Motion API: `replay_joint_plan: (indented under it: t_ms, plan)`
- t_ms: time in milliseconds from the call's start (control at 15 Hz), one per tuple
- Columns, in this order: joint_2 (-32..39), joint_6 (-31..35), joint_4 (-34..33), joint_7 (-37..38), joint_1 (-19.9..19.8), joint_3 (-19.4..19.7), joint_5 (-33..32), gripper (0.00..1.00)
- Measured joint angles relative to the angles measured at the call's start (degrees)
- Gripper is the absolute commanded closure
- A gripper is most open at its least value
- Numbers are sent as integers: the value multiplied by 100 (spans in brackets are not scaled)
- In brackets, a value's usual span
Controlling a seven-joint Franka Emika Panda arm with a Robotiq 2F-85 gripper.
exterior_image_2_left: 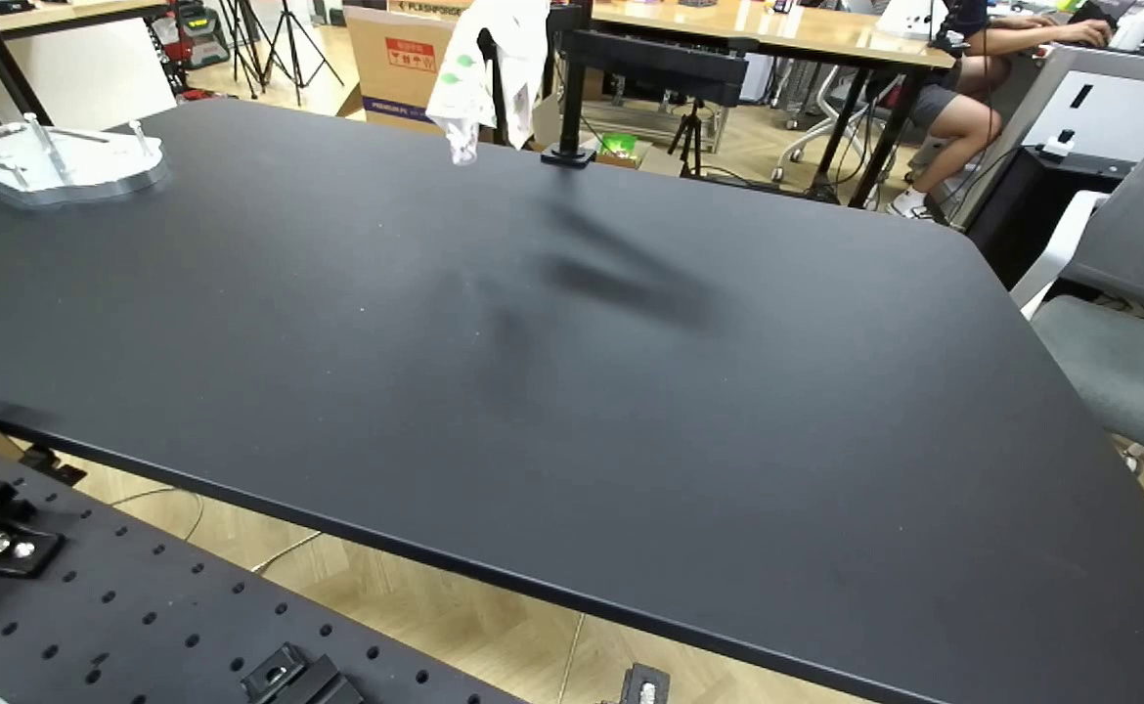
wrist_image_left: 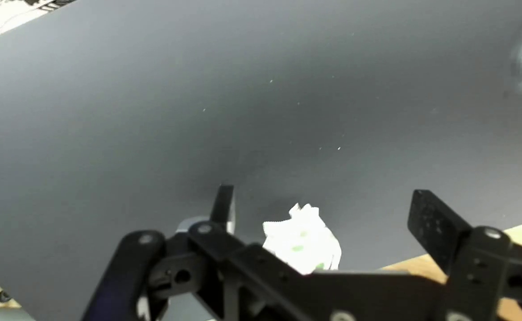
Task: Remove the white cloth from the black stand
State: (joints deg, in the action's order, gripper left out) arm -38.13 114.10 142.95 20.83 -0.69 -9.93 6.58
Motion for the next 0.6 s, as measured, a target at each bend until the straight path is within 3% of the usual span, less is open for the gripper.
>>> replay_joint_plan:
  t_ms: [333,600]
  plan:
    - [573,485,-159,-783,-463,443,-909,0]
    - [1412,424,-611,-2044,-351,867,-930,0]
